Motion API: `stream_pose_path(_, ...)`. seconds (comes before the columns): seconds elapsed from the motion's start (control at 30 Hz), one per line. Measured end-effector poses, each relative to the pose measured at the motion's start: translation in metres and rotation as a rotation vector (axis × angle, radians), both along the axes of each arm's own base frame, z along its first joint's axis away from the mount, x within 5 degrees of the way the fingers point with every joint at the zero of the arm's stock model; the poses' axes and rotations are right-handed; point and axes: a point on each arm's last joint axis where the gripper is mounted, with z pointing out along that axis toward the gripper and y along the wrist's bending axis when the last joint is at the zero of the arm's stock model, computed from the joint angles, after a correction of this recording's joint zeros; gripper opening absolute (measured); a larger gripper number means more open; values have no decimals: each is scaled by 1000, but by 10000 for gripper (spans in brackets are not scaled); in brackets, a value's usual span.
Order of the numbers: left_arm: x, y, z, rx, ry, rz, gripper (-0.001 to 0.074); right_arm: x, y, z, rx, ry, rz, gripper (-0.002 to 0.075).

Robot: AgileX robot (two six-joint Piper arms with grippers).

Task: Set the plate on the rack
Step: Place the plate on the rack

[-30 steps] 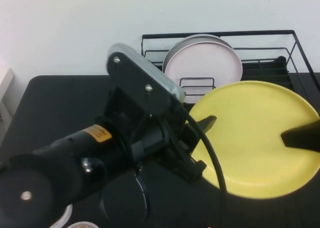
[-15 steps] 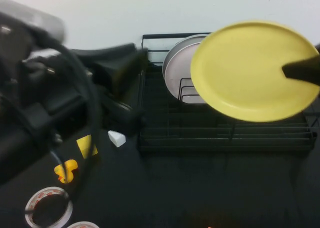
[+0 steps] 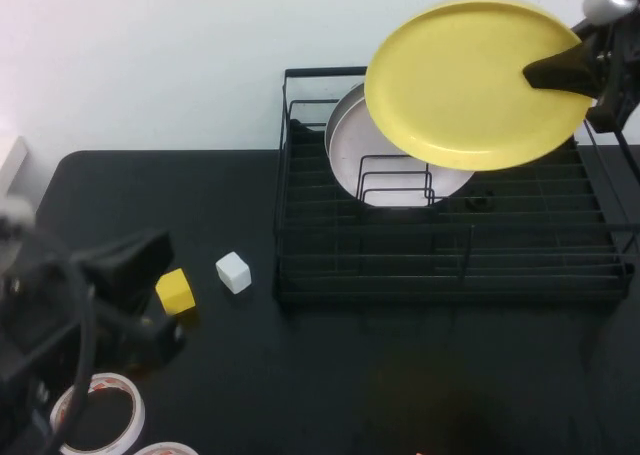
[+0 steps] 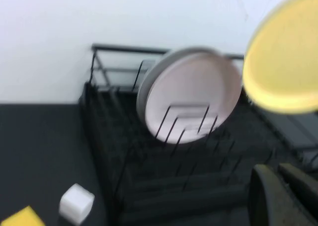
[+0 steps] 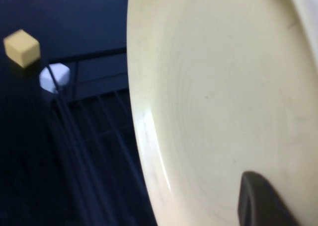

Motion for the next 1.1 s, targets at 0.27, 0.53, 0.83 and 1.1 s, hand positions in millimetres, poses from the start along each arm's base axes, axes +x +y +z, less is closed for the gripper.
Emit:
stream_pose_path(0.27, -20, 9, -21, -11, 14, -49, -1, 39, 6, -20, -21, -68, 81, 127)
stream_pose_path(0.53, -26, 2, -22, -36, 11, -157, -1, 72, 9, -39, -9, -62, 92, 127)
stream_pose_path(0.83, -28, -1, -21, -44, 10, -197, -1, 90, 12, -68, 6, -12, 124, 127)
stream_pose_path(1.1, -29, -1, -21, -45, 10, -199, -1, 97, 18, -78, 33, -61, 161, 126)
